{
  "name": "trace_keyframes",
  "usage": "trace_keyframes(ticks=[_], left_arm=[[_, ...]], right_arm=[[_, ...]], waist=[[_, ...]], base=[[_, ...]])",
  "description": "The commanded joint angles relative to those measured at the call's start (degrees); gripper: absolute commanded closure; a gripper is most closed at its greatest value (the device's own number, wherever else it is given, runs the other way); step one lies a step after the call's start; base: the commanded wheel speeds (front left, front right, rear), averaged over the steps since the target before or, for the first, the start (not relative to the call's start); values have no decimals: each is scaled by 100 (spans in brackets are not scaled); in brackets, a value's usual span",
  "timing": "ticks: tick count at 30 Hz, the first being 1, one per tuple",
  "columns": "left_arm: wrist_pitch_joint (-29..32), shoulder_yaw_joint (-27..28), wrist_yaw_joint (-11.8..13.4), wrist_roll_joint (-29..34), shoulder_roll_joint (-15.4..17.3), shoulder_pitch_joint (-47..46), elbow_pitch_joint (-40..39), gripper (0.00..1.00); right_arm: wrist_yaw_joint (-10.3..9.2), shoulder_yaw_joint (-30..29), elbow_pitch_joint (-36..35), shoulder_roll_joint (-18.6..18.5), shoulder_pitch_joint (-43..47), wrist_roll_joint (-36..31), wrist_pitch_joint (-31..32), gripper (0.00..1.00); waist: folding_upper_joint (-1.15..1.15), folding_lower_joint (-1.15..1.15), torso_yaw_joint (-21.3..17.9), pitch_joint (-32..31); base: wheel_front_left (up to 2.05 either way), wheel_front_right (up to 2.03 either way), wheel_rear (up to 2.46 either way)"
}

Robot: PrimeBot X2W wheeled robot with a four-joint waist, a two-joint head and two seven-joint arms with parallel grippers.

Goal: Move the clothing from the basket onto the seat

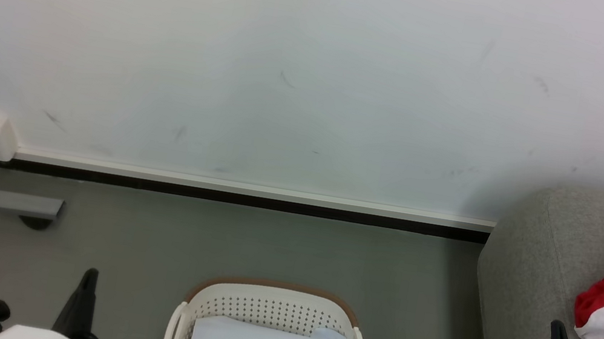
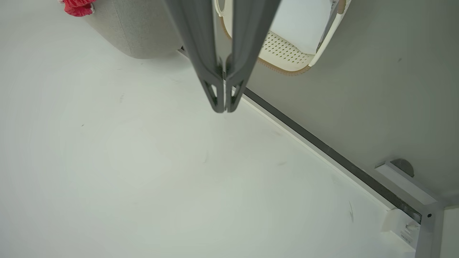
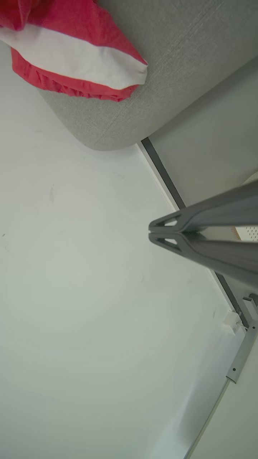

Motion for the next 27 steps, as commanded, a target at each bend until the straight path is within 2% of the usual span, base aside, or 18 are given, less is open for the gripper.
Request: trace_keyframes(ticks=[1, 27], left_arm=[[49, 46, -33, -204, 9, -140, -99, 100], [513, 205, -115, -1943, -47, -180, -223, 100]], right_arm=[[-3, -65, -111, -4, -51, 159, 32, 100], [-5, -421, -240, 132, -12, 1652, 498, 100]], waist=[[0, 0, 2, 2], [0, 0, 56, 67]], base=[[0, 0, 0], [0, 0, 0]])
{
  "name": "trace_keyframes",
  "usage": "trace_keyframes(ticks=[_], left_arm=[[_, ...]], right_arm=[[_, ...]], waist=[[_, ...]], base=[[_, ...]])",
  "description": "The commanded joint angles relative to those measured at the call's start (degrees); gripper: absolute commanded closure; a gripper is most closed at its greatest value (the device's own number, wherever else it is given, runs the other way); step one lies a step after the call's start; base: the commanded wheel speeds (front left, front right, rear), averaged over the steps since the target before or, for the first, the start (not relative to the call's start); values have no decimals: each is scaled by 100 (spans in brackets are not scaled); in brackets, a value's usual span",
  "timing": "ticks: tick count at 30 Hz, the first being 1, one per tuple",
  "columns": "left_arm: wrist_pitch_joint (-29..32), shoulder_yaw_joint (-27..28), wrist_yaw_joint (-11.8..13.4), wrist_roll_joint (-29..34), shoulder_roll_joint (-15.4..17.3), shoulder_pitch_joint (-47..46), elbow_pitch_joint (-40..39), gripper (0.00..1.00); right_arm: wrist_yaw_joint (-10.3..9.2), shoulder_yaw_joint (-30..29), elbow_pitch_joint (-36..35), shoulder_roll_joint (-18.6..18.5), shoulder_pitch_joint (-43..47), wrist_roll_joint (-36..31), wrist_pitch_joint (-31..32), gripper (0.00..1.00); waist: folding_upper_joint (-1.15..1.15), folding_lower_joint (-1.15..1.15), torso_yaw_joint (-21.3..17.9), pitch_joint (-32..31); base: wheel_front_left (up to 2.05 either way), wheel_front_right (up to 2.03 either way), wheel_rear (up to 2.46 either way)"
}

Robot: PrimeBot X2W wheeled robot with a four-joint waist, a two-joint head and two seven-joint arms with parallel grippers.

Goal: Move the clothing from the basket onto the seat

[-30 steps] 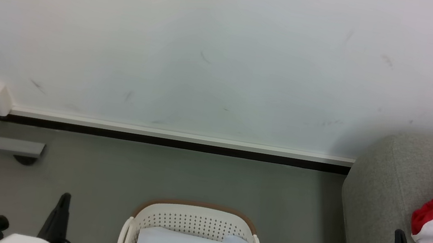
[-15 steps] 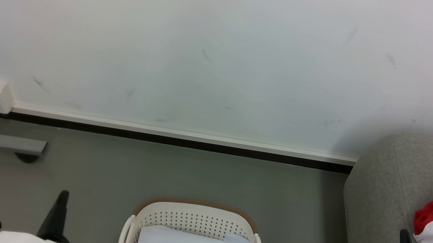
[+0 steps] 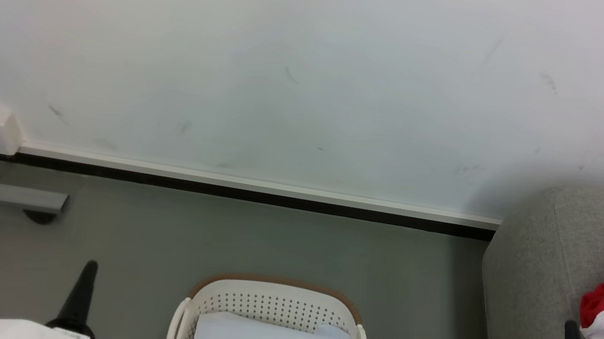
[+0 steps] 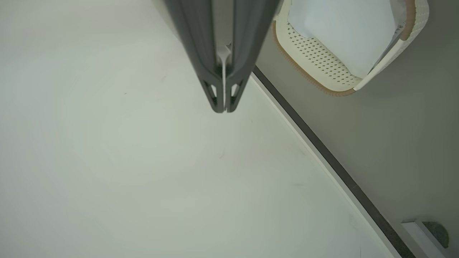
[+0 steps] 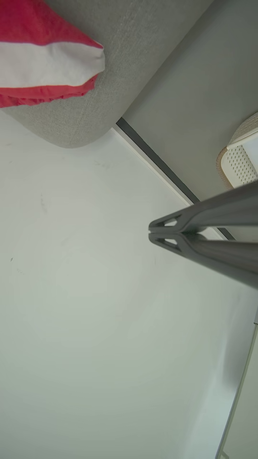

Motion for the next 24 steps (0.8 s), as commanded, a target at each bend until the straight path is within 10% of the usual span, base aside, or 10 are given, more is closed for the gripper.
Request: trace_keyframes(ticks=[1, 24], left_arm=[[33, 49, -28, -200, 3, -125, -71, 100], [362, 153, -87, -1396, -30, -142, -159, 100]], right_arm=[[-6, -63, -87, 10, -11, 131, 47, 100], [-8, -310, -171, 93, 24, 1175, 362, 100]], waist=[[0, 0, 3, 3], [0, 0, 50, 61]], base=[[0, 0, 0], [0, 0, 0]])
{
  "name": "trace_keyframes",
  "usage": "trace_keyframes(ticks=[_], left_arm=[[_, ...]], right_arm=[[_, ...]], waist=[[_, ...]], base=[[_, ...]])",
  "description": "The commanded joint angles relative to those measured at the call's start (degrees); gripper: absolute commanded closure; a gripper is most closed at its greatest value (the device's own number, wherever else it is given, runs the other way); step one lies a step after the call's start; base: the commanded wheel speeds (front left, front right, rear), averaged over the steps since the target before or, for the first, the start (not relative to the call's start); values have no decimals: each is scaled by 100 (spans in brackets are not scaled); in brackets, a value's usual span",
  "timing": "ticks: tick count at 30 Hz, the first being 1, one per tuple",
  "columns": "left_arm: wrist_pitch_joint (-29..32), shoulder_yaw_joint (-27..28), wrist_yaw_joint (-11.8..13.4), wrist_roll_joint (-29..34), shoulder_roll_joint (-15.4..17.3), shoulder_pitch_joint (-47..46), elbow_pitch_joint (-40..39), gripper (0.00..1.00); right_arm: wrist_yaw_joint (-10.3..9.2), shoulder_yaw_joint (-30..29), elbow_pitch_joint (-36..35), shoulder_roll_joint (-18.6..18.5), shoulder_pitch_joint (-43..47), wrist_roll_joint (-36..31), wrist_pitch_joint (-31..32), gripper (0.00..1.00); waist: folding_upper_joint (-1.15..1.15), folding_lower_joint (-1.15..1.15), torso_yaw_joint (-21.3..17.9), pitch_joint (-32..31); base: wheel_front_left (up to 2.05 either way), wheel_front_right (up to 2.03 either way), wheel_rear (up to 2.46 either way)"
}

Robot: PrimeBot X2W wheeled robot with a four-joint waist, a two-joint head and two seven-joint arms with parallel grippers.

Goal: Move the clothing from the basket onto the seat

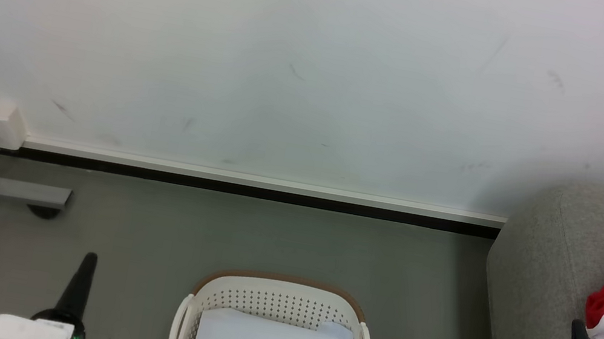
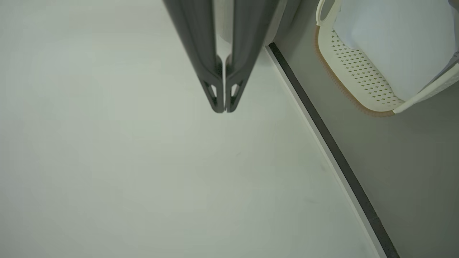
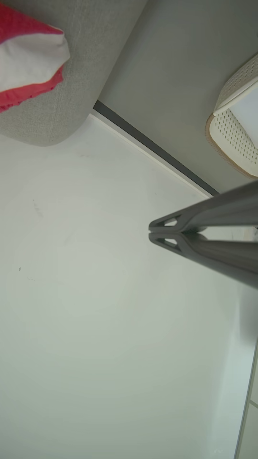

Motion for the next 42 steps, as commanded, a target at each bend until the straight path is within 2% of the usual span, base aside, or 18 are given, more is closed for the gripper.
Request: trace_keyframes(ticks=[1, 31, 42], left_arm=[[36, 31, -34, -134, 18, -88, -65, 100], [374, 139, -99, -1384, -22, -103, -142, 100], [449, 161, -110, -1648, -32, -104, -161, 100]], right_arm=[[-8, -50, -57, -19, 25, 115, 29, 100], [-11, -297, -149, 91, 68, 1173, 356, 100], [-12, -352, -165, 107, 80, 1397, 427, 100]], waist=[[0, 0, 3, 4], [0, 0, 63, 76], [0, 0, 79, 96]], base=[[0, 0, 0], [0, 0, 0], [0, 0, 0]])
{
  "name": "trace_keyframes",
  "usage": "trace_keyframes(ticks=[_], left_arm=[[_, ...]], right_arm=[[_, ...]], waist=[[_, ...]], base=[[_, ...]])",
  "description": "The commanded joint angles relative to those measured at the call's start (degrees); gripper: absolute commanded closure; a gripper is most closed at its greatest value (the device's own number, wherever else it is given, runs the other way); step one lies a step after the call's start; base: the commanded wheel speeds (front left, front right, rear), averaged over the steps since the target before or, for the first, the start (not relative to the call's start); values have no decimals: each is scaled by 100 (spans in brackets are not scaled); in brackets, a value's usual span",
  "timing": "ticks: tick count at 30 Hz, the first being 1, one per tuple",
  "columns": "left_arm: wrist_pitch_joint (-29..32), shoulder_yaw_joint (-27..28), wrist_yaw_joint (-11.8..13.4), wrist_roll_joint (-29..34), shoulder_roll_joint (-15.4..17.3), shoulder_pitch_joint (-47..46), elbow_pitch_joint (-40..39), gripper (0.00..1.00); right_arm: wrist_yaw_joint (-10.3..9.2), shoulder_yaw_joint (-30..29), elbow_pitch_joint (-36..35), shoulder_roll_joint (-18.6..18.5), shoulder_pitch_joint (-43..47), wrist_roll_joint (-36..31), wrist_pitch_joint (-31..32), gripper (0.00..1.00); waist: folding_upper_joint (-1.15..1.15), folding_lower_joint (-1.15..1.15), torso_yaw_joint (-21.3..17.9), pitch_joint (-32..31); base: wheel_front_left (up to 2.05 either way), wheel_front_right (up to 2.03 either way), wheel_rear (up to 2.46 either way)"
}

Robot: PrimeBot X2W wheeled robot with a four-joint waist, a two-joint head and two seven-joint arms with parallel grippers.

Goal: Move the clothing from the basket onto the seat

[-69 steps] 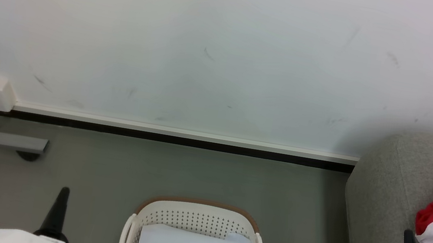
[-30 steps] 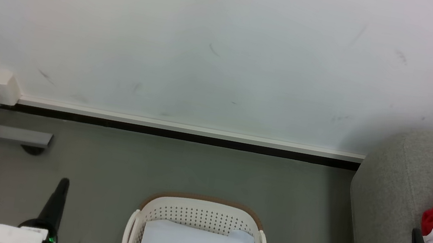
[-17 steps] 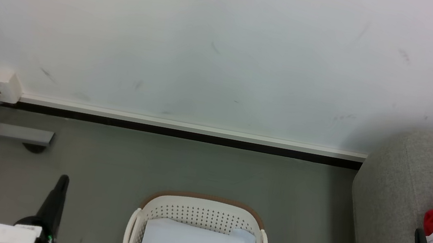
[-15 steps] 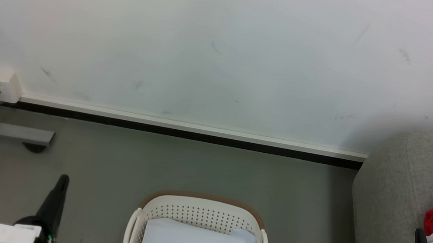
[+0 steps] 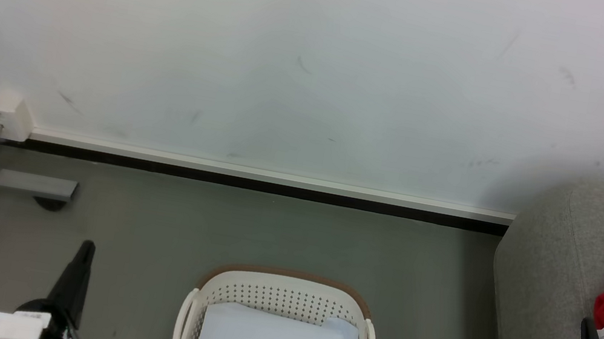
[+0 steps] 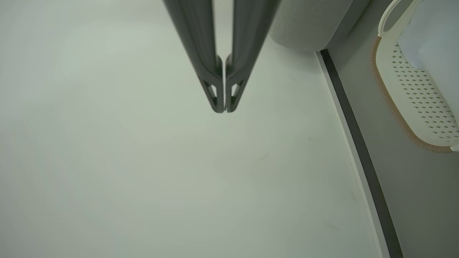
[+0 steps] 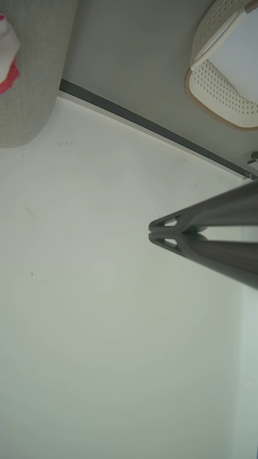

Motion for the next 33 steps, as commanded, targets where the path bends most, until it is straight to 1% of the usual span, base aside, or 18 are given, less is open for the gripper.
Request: trace_keyframes(ticks=[1, 33], left_arm=[[23, 14, -37, -76, 12, -45, -24, 100], [22, 12, -33, -78, 12, -44, -24, 100]], right_arm=[[-12, -25, -36, 5, 78, 9, 19, 100], [-12, -22, -36, 3, 79, 11, 16, 100]], waist=[[0, 0, 0, 0], [0, 0, 0, 0]], base=[[0, 0, 0], [0, 0, 0]])
